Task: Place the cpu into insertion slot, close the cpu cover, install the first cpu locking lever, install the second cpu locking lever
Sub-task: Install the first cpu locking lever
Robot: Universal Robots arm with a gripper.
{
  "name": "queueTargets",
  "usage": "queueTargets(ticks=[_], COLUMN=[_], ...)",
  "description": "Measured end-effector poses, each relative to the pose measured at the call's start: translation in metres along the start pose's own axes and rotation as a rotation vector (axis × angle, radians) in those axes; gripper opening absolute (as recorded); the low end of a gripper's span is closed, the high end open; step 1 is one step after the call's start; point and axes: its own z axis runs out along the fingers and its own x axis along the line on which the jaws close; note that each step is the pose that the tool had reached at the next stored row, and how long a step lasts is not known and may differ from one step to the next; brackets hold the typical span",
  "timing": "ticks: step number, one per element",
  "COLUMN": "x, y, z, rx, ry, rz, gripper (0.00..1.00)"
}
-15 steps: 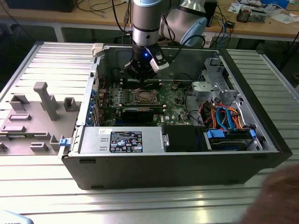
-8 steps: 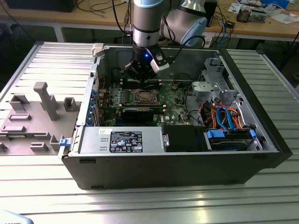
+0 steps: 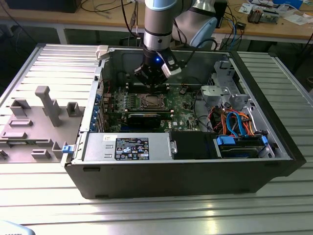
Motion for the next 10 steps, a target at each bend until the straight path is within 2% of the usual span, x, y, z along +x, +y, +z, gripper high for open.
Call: queueTargets(ticks=[5, 10], x=[-0.0078, -0.0107], y=[-0.0008, -0.0011], z=[0.0031, 0.0043], rx=[0.0002, 0.0000], ry=[0.0008, 0.0004], rz=[0.000, 0.000], gripper=[0.11, 0.11])
